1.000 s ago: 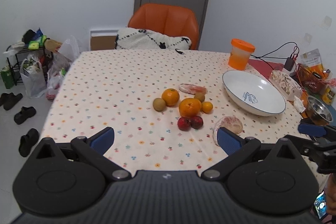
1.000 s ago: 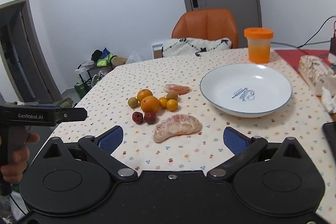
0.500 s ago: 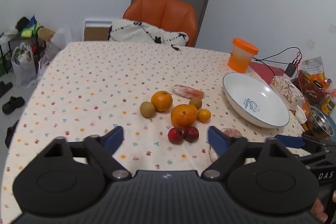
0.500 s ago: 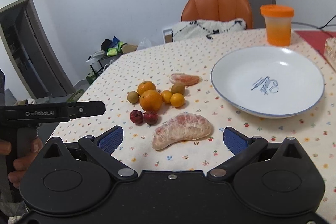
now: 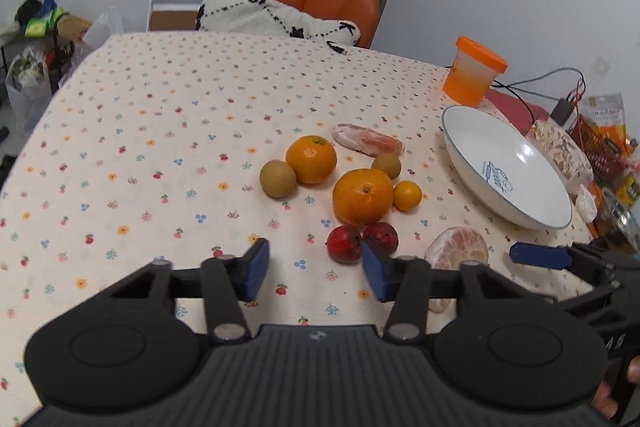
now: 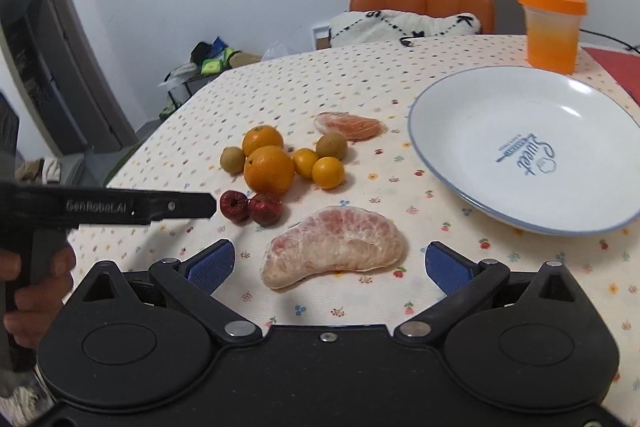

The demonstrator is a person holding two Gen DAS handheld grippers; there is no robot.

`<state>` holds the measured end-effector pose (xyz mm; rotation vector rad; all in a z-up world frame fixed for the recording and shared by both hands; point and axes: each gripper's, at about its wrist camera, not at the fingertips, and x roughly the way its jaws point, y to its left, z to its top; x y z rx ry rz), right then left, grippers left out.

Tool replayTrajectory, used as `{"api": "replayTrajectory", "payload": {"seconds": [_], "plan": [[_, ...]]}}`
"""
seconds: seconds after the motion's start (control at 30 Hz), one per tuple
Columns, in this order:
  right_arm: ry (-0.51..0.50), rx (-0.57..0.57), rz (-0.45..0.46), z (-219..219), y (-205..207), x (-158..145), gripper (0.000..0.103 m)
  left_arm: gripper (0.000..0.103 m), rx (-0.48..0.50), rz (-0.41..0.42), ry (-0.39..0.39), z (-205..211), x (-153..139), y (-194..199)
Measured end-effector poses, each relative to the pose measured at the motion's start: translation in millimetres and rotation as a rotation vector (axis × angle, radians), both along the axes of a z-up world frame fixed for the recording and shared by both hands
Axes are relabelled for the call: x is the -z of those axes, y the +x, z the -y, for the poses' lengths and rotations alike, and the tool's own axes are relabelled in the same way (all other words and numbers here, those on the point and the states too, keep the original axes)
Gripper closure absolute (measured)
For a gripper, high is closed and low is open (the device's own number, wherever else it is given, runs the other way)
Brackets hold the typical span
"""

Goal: Organize fruits
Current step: 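Move right tool to the peeled pomelo segment while left tool reaches a red plum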

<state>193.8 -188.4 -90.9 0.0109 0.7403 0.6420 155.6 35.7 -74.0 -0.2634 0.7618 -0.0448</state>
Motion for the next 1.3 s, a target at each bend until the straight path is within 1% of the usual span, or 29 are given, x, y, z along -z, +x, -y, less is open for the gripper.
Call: {"api": "replayTrajectory", "payload": {"seconds": [0.07,0.2,0.3,0.4,0.43,0.47,0.53,0.57,0.63,0.7,0.83,0.9,0.97,1.03,1.07,1.17,1.23,1.3], "plan": [[-0.018,-0.013,0.021,-4.8,1.0,1.8,0.000,0.060,0.000,0.002,-0.019,-2.2,1.5,2.0],[-0.053,-0.044,0.030,-13.0,4.3,6.9,0.000,0.060,0.011,0.001,-0.056,-4.2,3.6,5.9],[-0.083,-0.062,0.031,-20.1,7.2,11.1,0.000,0.060,0.016,0.011,-0.056,-2.0,4.1,11.2],[-0.084,-0.072,0.041,-23.3,9.4,13.6,0.000,0.061,0.028,0.015,-0.043,2.0,5.4,17.7],[-0.082,-0.076,0.042,-23.7,9.3,13.7,0.000,0.071,0.029,0.017,-0.035,2.9,5.4,19.0],[-0.082,-0.076,0.044,-23.9,9.6,14.0,0.000,0.078,0.028,0.017,-0.029,3.2,5.2,20.8],[-0.086,-0.078,0.050,-25.0,10.1,14.2,0.000,0.085,0.033,0.024,-0.046,1.9,4.2,21.9],[-0.087,-0.079,0.052,-25.6,10.0,14.2,0.000,0.086,0.038,0.028,-0.045,1.7,3.9,21.5],[-0.084,-0.077,0.054,-25.4,10.3,14.1,0.000,0.087,0.043,0.034,-0.029,1.0,4.0,19.6],[-0.078,-0.077,0.056,-24.8,10.7,14.2,0.000,0.087,0.044,0.033,-0.036,-2.3,3.6,18.1],[-0.084,-0.086,0.071,-25.3,9.7,15.4,0.000,0.087,0.012,0.033,-0.027,-11.5,1.5,15.6],[-0.102,-0.094,0.087,-27.5,8.1,16.6,0.000,0.087,0.000,0.028,-0.038,-16.8,2.2,15.3],[-0.128,-0.096,0.111,-30.0,5.7,17.7,0.003,0.087,0.003,0.027,-0.045,-18.2,2.6,14.4],[-0.156,-0.097,0.136,-31.4,3.8,18.0,0.013,0.087,0.010,0.030,-0.043,-16.7,2.1,13.8],[-0.165,-0.097,0.149,-31.3,3.2,17.8,0.015,0.087,0.013,0.029,-0.047,-15.7,1.8,14.1],[-0.162,-0.112,0.149,-28.9,4.0,17.2,0.016,0.086,0.020,0.027,-0.061,-13.4,1.1,14.7],[-0.160,-0.116,0.150,-28.0,4.2,16.8,0.016,0.082,0.029,0.030,-0.059,-10.5,0.0,14.9],[-0.149,-0.113,0.143,-26.3,4.4,15.9,0.016,0.082,0.038,0.031,-0.056,-7.2,-0.1,15.4]]}}
